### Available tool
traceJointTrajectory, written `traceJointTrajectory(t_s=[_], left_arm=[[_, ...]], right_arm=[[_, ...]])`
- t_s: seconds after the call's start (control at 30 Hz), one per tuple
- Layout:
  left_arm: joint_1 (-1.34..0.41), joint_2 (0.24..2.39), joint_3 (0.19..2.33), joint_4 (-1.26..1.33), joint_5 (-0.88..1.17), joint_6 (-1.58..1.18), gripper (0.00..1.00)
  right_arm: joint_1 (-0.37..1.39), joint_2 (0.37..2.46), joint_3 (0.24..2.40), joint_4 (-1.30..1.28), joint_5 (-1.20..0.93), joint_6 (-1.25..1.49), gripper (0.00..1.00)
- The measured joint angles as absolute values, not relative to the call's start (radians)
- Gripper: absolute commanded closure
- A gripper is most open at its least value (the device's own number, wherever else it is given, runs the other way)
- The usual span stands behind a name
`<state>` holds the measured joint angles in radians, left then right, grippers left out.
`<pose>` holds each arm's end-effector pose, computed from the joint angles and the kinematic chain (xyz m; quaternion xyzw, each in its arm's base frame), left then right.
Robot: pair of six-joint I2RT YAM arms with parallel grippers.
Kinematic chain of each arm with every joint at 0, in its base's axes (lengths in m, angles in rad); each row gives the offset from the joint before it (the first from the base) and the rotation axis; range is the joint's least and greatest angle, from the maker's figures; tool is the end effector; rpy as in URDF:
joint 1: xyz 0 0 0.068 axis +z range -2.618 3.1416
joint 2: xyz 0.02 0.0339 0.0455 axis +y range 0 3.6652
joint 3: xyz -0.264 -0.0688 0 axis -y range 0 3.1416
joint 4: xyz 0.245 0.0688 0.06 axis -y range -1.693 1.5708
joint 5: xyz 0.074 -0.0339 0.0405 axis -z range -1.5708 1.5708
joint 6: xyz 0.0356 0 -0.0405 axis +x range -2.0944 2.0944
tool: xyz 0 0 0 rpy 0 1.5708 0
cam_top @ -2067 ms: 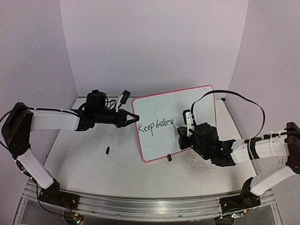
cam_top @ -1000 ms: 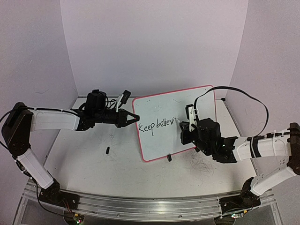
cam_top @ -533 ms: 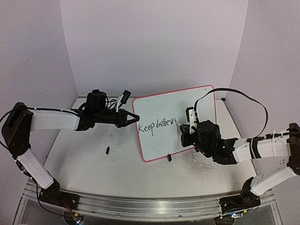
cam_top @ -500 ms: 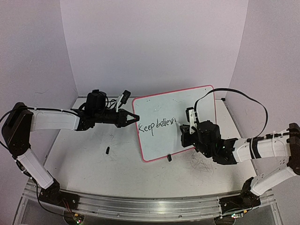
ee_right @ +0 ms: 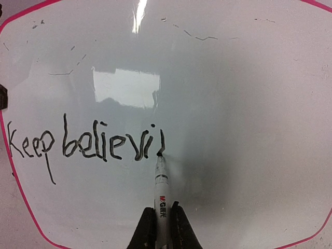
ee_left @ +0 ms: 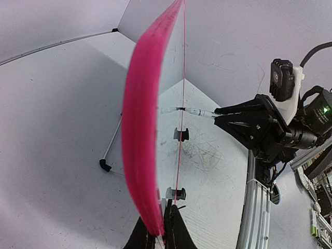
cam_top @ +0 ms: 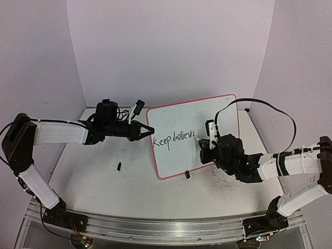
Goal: Write a sentence on the whiteboard
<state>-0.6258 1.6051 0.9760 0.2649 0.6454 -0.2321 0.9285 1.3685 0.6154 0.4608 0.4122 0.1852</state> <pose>0.2778 -0.2272 0.2452 0.3292 0.7307 -0.4613 0.3807 0.1844 0.2227 0.2176 -0.1715 0.7763 0.1692 0.5825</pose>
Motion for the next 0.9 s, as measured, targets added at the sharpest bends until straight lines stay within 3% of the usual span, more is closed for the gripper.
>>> traceJointTrajectory(t_s=[0.9], left_arm=[[-0.627,1.605,0.976,0.262,0.642,-0.232,1.00]], right_arm=[[0.927,1.388,0.656,0.470,0.456,0.147,1.00]])
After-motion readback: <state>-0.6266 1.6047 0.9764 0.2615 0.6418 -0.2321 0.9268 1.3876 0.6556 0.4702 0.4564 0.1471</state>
